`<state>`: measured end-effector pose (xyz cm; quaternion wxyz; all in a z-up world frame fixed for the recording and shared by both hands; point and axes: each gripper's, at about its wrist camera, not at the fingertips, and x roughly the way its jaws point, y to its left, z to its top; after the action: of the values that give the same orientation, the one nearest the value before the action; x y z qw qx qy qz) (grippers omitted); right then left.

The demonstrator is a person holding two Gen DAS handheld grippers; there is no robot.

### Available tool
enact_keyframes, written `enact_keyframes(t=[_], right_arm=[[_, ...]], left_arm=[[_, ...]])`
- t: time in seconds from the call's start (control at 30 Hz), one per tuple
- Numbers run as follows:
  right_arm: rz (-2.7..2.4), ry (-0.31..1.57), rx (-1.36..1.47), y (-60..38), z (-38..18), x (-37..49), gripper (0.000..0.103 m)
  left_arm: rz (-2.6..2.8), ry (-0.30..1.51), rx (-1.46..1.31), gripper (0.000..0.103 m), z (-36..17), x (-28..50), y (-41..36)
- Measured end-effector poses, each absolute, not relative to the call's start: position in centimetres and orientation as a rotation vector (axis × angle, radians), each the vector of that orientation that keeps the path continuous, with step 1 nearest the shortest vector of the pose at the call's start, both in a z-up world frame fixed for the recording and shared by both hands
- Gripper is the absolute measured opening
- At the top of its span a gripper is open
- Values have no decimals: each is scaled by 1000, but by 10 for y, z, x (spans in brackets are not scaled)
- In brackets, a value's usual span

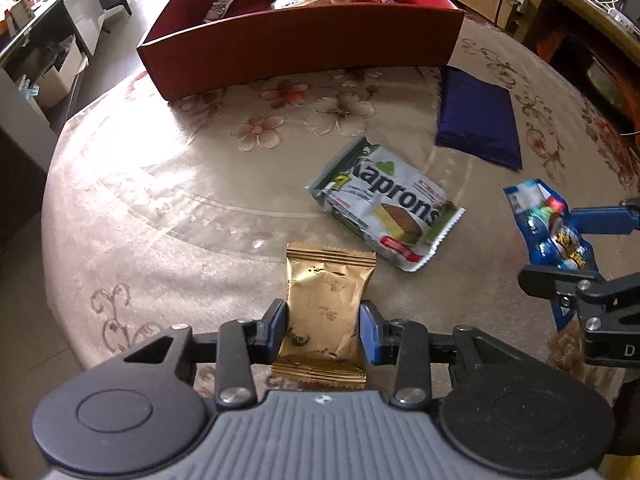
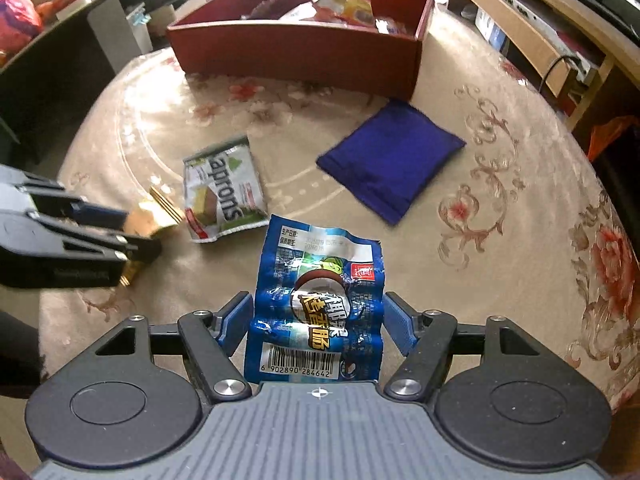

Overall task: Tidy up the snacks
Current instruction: 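Carry the gold and blue packs to the red box and lower them inside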

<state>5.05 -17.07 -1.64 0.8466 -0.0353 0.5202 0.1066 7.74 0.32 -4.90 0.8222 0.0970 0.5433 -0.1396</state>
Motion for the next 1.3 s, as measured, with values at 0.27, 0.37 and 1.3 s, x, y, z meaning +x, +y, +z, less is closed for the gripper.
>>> enact_keyframes(t=[0.27,0.37,1.3], right_arm=[[213,1063,-90,-169,-8,53,76],[207,1053,-85,-170,-6,54,76],[179,966,-57,-169,14,80,76]], left_arm=[[-297,1112,130,38,-32,73,2],[-305,1092,113,38,-24,73,0],[-234,977,102,38,3,87,-12]])
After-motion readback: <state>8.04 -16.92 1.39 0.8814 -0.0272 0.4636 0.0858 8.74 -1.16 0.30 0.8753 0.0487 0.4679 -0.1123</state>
